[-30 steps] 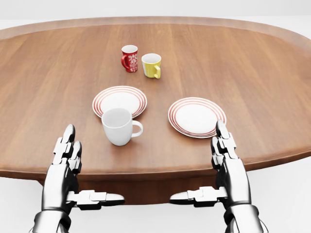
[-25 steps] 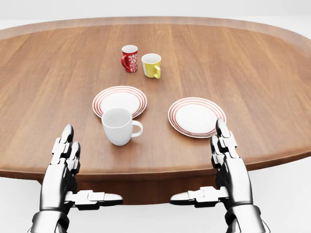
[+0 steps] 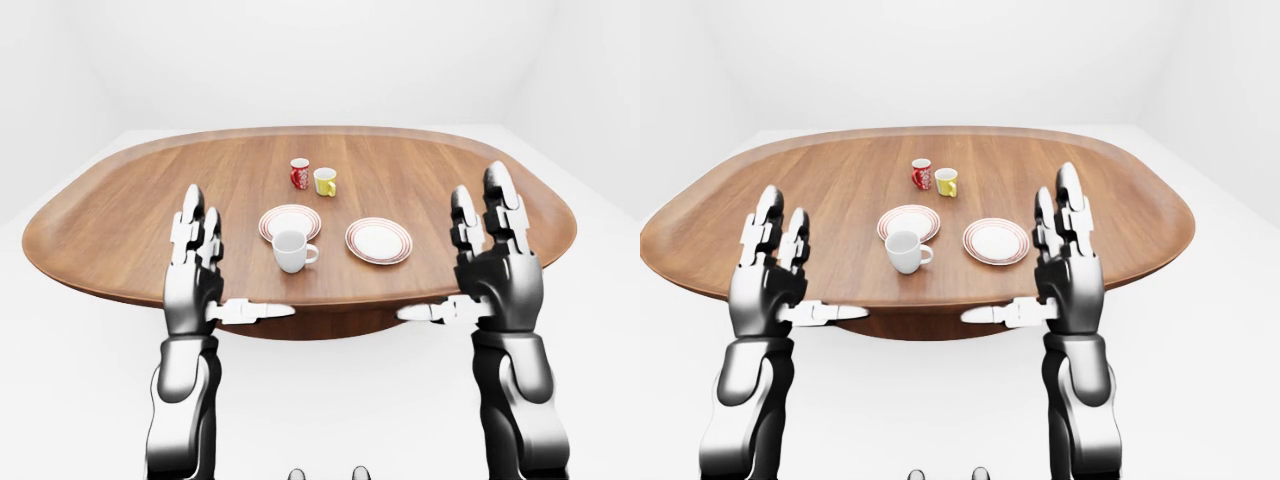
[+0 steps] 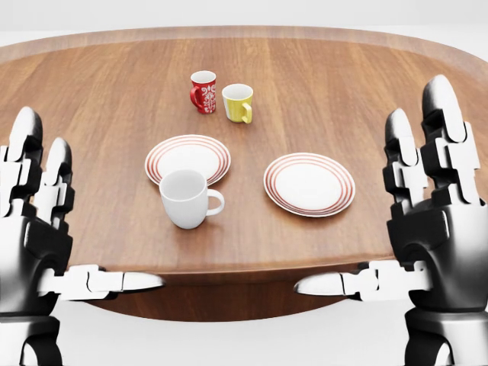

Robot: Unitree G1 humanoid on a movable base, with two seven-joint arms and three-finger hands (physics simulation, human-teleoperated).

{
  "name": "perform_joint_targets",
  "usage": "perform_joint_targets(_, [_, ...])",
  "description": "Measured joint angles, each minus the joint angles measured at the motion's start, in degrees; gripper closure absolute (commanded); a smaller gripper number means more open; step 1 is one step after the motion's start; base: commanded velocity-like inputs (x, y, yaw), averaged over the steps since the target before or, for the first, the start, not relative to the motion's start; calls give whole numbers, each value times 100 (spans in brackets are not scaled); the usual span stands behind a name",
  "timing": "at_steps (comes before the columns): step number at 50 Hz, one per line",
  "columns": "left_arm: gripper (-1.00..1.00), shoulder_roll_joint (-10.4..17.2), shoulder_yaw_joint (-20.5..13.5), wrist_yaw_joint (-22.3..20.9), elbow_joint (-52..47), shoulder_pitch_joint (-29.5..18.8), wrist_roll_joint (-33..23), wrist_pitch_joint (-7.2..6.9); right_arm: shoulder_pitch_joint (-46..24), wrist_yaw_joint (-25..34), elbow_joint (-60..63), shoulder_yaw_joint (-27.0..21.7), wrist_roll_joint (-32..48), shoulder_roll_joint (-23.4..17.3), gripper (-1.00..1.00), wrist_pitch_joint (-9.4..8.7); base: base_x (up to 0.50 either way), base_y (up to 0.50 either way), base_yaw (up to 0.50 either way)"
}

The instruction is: Put the white mug on the left plate.

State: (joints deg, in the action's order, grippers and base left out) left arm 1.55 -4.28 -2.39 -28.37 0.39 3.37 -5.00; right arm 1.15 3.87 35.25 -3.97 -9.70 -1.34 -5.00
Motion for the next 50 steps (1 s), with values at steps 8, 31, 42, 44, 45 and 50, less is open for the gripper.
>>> perform_joint_targets(8, [-100,-56,-26,-10,-394,4,52,0,1,-45,516,-174,-301,-29,-100,0,0,19,0])
perform_joint_targets(31, [-100,-4,-89,-14,-706,39,106,0,1,-128,1067,-265,-666,-48,-100,0,0,50,0])
perform_joint_targets(42, [-100,12,-115,-15,-729,55,112,0,28,-93,1107,-209,-603,-34,-100,0,0,43,0])
perform_joint_targets(44, [-100,12,-117,-14,-733,55,114,0,44,-74,1088,-184,-559,-35,-100,0,0,0,0])
perform_joint_targets(45, [-100,11,-117,-14,-734,55,115,0,51,-65,1078,-173,-537,-35,-100,0,0,0,0])
perform_joint_targets(50, [-100,7,-117,-15,-742,51,121,0,92,-10,1044,-125,-445,-24,-100,0,0,0,0])
